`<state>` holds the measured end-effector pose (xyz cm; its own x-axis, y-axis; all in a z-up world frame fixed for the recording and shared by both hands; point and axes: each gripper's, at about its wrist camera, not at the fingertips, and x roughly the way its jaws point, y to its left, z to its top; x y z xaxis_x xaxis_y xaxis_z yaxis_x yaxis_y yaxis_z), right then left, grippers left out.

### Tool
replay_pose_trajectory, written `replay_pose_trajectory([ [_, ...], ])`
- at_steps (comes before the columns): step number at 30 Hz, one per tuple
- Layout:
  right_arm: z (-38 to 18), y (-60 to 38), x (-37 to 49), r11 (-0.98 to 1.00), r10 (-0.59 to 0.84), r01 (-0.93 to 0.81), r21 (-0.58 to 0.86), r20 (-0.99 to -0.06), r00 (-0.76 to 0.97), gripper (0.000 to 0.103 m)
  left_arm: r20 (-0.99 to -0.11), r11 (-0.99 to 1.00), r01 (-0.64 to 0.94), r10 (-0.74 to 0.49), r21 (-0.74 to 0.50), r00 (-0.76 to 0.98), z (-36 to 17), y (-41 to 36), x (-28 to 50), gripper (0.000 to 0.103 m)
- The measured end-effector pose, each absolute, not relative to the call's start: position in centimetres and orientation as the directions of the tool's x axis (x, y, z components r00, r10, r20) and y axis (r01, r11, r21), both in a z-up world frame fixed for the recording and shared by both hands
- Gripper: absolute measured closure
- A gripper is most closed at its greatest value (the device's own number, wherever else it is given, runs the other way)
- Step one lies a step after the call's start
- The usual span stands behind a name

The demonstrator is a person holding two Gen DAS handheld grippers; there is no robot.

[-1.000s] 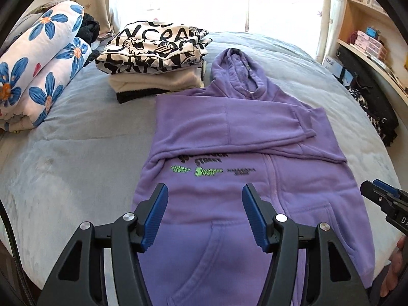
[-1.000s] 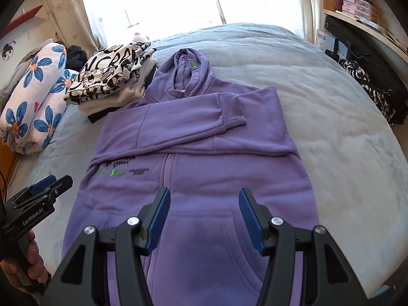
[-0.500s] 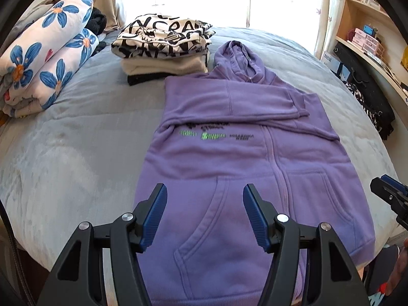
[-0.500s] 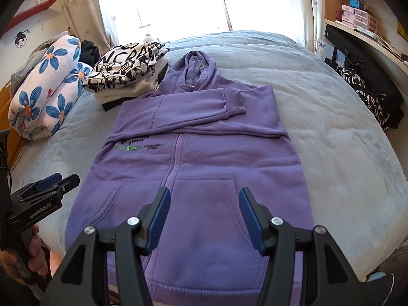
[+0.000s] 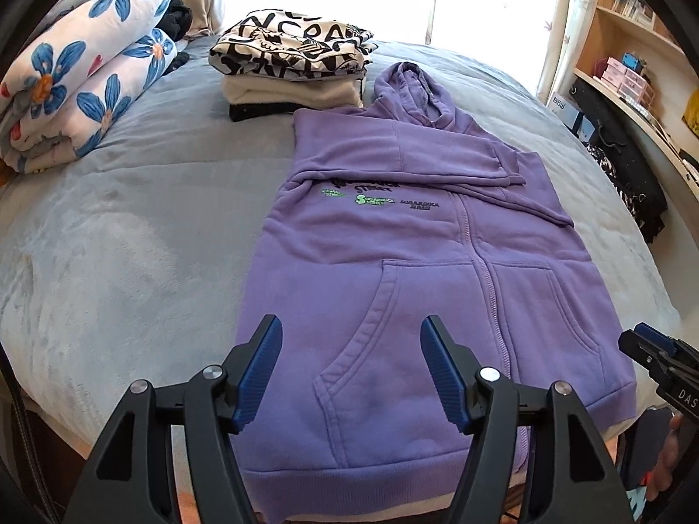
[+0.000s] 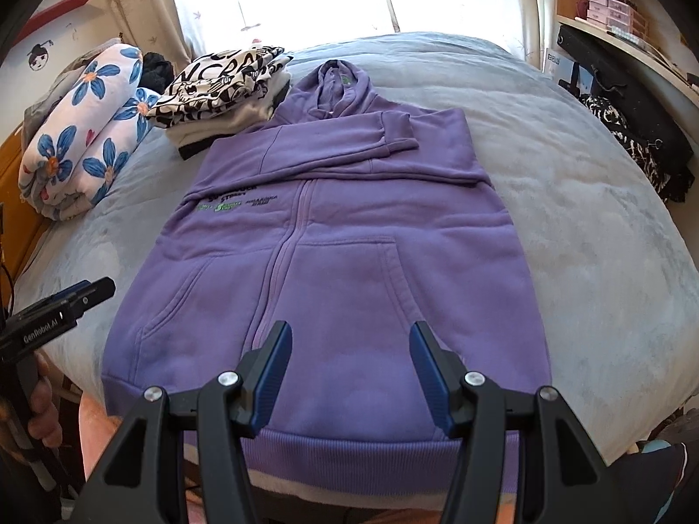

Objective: Fold large clothes
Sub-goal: 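Open the right gripper and pull both grippers back from the hoodie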

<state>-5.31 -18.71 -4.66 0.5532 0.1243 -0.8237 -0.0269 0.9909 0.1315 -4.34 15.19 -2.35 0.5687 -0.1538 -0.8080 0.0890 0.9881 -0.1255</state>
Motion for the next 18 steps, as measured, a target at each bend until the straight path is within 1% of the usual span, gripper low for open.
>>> replay_pose_trajectory([
  [2, -4.7, -18.8, -5.8, 0.993, 0.114, -0.033, 0.116, -0.826, 0.552, 0.047, -0.808, 0.989, 0.091, -0.145, -0.113, 0.571, -2.5, 15.5, -4.7, 0.034],
  [6, -4.6, -19.0, -7.0, 0.995, 0.096, -0.044, 0.087, -0.820, 0.564, 0.047, -0.808, 0.991, 0.094, -0.130, -0.093, 0.575, -2.9, 16.2, -5.5, 0.034],
  [14, -5.0, -20.4, -8.6, 0.996, 0.086, -0.017, 0.093, -0.821, 0.565, 0.046, -0.827, 0.994, 0.047, -0.106, -0.096, 0.552, -4.3, 18.0, -6.5, 0.034],
  [18, -5.9, -21.1, -9.1, 0.995, 0.078, 0.008, 0.099, -0.829, 0.554, 0.043, -0.837, 0.995, 0.034, -0.095, -0.091, 0.539, -5.1, 18.4, -7.1, 0.034],
])
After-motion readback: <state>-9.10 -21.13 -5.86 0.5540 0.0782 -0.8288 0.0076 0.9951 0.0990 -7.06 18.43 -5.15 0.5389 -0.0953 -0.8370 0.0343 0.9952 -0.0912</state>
